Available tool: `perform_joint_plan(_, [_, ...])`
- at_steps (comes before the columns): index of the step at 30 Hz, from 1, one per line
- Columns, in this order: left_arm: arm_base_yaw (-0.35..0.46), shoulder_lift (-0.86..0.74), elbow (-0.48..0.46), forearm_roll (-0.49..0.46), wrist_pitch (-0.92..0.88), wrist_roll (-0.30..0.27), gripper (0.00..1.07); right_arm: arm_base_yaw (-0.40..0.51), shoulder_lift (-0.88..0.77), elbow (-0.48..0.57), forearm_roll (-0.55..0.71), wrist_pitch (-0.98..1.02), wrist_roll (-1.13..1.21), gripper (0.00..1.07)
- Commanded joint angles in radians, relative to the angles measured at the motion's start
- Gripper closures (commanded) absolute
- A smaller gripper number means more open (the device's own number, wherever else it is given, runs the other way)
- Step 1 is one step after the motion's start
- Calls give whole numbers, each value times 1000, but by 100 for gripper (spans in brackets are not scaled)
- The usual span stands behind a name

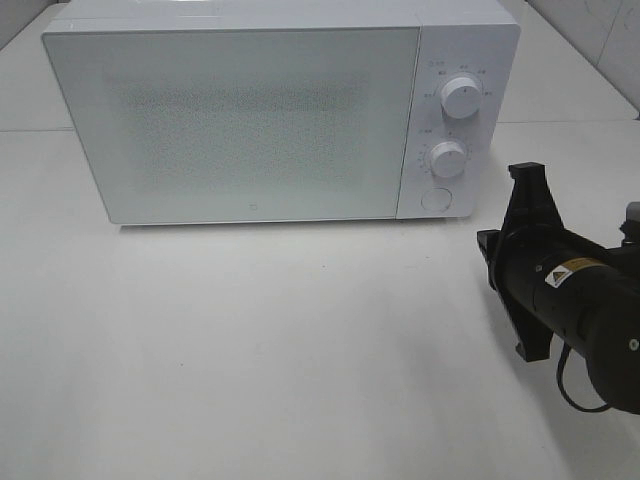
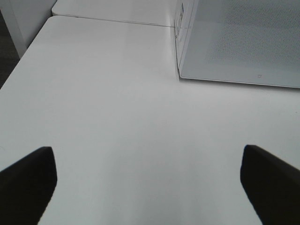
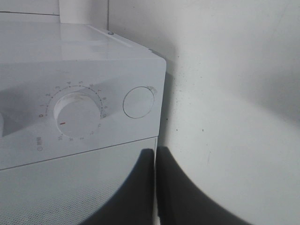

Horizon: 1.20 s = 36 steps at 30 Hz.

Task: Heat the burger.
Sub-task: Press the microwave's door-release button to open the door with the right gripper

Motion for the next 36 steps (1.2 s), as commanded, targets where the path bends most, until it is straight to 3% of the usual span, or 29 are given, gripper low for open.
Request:
perform_joint_plan(1, [3, -19, 0, -2, 2, 1, 6, -5, -2, -5, -5, 6, 13, 107])
perform_joint_plan(8, [3, -19, 0, -2, 2, 1, 6, -8, -2, -41, -5, 45, 6, 107])
perform_joint_plan(15, [3, -19, 0, -1, 2, 1, 6, -128, 37, -118, -160, 101, 7, 107])
perform_joint_plan(30, [3, -19, 0, -1, 2, 1, 6, -133, 199, -226, -216, 93, 79, 107])
perform_joint_plan(36, [3, -19, 0, -1, 2, 1, 6, -194, 231, -280, -306, 101, 108, 107])
